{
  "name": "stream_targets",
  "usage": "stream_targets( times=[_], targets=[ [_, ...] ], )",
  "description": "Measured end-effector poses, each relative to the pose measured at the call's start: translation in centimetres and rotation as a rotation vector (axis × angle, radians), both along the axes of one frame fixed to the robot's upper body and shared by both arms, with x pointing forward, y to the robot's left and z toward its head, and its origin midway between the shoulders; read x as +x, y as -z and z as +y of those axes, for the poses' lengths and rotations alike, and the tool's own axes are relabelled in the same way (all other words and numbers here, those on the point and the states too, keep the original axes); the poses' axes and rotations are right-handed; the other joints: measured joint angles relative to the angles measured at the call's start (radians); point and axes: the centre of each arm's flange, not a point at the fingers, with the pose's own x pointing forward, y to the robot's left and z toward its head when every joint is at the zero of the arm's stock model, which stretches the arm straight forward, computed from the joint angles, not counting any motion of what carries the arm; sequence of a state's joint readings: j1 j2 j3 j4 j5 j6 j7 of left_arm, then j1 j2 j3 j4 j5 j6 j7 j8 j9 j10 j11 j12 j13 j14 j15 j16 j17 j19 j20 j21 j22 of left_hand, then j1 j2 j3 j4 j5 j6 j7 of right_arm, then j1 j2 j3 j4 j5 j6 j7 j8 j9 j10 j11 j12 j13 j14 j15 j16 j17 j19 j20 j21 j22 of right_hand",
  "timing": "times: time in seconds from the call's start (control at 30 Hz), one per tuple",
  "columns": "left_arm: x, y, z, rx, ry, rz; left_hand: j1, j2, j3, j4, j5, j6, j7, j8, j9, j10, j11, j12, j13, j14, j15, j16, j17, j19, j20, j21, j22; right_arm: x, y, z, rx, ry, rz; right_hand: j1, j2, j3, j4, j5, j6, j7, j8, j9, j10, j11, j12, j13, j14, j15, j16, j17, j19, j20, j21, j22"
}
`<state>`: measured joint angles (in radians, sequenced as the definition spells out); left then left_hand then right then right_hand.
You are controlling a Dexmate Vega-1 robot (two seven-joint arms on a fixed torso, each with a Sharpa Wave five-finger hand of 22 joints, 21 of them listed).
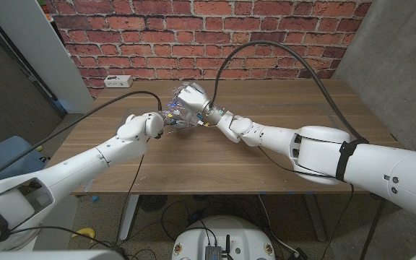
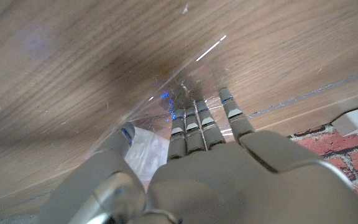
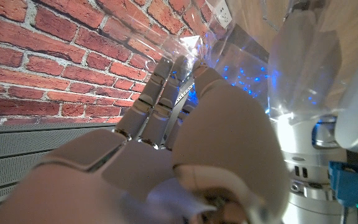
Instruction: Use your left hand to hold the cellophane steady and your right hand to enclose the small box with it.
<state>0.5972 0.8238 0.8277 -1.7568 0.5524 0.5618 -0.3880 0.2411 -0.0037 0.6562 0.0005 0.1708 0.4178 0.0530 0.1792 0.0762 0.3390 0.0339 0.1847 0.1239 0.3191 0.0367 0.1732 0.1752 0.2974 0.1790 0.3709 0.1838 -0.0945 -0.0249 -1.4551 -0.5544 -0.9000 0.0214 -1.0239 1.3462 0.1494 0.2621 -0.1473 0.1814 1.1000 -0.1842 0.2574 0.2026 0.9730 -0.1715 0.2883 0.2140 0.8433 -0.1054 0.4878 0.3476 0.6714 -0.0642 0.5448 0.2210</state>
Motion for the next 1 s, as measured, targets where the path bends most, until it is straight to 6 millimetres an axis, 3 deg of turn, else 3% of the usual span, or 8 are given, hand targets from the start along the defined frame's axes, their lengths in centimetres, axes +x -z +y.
stream_targets(
  times=[0.07, 0.17, 0.33, 0.7, 0.77, 0.8, 0.93, 1.0],
  targets=[
    [-0.5, 0.2, 0.2, -0.026, 0.003, -0.016, 0.004, -0.004, -0.006, -0.011, 0.000, 0.008, -0.027, 0.001, 0.099, -0.023, -0.005, -0.001, 0.077, -0.021, 0.007, -0.004, -0.002, -0.009, 0.009, -0.007, 0.000, 0.0, 0.0, 0.0, -0.003, 0.001, 0.003, -0.003, 0.003, 0.000, 0.000, 0.000, 0.000, 0.000, -0.007, 0.000, 0.000, 0.000, -0.004, 0.000, 0.000, 0.000, 0.000, -0.001, -0.002, 0.002, 0.001, 0.000],
    [-1.5, 0.5, 0.8, -0.078, -0.003, -0.058, 0.008, -0.008, -0.010, -0.023, 0.000, 0.007, -0.050, 0.005, 0.116, -0.045, -0.006, 0.000, 0.081, -0.041, 0.019, -0.004, -0.003, -0.021, 0.021, -0.016, 0.006, 0.1, 0.0, 0.1, -0.011, 0.002, 0.007, -0.004, 0.004, 0.000, 0.000, 0.000, 0.000, 0.000, -0.007, 0.000, 0.000, 0.000, -0.004, 0.000, 0.000, 0.000, -0.004, -0.005, -0.007, 0.004, 0.001, 0.000],
    [-3.2, 0.6, 1.9, -0.154, -0.045, -0.149, 0.004, -0.020, -0.022, -0.035, 0.000, -0.022, -0.056, -0.002, 0.115, -0.062, -0.005, 0.000, 0.080, -0.057, 0.028, -0.004, -0.003, -0.017, 0.039, -0.024, 0.014, 0.2, 0.0, 0.3, -0.024, 0.007, 0.011, -0.004, 0.004, -0.002, 0.002, 0.000, 0.000, 0.000, -0.007, 0.003, 0.000, 0.000, -0.007, 0.000, 0.000, 0.000, -0.004, -0.004, -0.007, 0.004, 0.008, 0.000],
    [-5.7, 0.4, 3.9, -0.273, -0.119, -0.304, -0.001, -0.033, -0.036, -0.049, 0.000, -0.104, -0.013, -0.010, 0.114, -0.092, 0.014, 0.000, 0.080, -0.095, 0.011, -0.004, 0.000, -0.021, 0.035, -0.035, 0.007, 0.0, 0.4, 1.0, -0.059, 0.003, 0.024, -0.004, 0.004, -0.005, 0.005, 0.000, 0.000, 0.000, -0.007, 0.005, 0.000, 0.000, -0.007, 0.000, 0.000, 0.000, -0.004, -0.009, -0.007, 0.004, 0.021, 0.000],
    [-5.7, 0.3, 3.8, -0.293, -0.110, -0.322, -0.001, -0.033, -0.039, -0.046, 0.000, -0.106, -0.012, -0.009, 0.114, -0.092, 0.014, 0.006, 0.080, -0.096, 0.010, 0.001, 0.000, -0.026, 0.029, -0.035, 0.007, -0.2, 0.5, 1.1, -0.061, -0.003, 0.024, -0.004, 0.004, -0.009, 0.001, 0.000, 0.000, 0.000, -0.007, 0.005, 0.000, 0.000, -0.010, 0.000, 0.000, 0.000, -0.007, -0.009, -0.007, 0.004, 0.021, -0.001],
    [-6.2, 0.7, 4.7, -0.318, -0.122, -0.330, -0.002, -0.032, -0.039, -0.046, 0.000, -0.102, -0.015, -0.002, 0.112, -0.085, 0.008, 0.013, 0.081, -0.091, 0.014, 0.007, -0.001, -0.018, 0.023, -0.035, 0.007, -0.1, 0.6, 1.3, -0.074, 0.006, 0.030, -0.004, 0.004, -0.009, 0.001, 0.000, 0.000, 0.000, -0.007, 0.005, 0.000, 0.000, -0.011, 0.000, 0.000, 0.000, -0.011, -0.009, -0.007, 0.004, 0.025, -0.002],
    [-6.8, 1.2, 5.6, -0.384, -0.117, -0.387, 0.003, 0.004, -0.033, -0.063, 0.000, -0.003, -0.012, 0.030, 0.110, -0.002, 0.002, 0.045, 0.081, -0.002, -0.001, 0.027, -0.003, 0.049, 0.029, -0.026, 0.007, -0.2, 0.7, 1.6, -0.086, 0.011, 0.031, -0.004, 0.004, -0.009, 0.001, 0.000, 0.000, 0.000, -0.007, 0.005, 0.000, 0.000, -0.011, 0.000, 0.000, 0.000, -0.011, -0.011, -0.013, -0.002, 0.025, -0.003],
    [-7.2, 1.4, 5.7, -0.419, -0.109, -0.426, 0.009, 0.043, -0.022, -0.082, 0.000, 0.081, -0.008, 0.049, 0.111, 0.076, -0.004, 0.068, 0.081, 0.070, -0.018, 0.038, -0.002, 0.088, 0.029, -0.016, 0.008, -0.2, 0.8, 1.7, -0.090, 0.012, 0.032, -0.004, 0.004, -0.009, 0.001, 0.000, 0.000, 0.000, -0.007, 0.005, 0.000, 0.000, -0.011, 0.000, 0.004, 0.000, -0.011, -0.014, -0.013, -0.002, 0.029, -0.003]
  ],
)
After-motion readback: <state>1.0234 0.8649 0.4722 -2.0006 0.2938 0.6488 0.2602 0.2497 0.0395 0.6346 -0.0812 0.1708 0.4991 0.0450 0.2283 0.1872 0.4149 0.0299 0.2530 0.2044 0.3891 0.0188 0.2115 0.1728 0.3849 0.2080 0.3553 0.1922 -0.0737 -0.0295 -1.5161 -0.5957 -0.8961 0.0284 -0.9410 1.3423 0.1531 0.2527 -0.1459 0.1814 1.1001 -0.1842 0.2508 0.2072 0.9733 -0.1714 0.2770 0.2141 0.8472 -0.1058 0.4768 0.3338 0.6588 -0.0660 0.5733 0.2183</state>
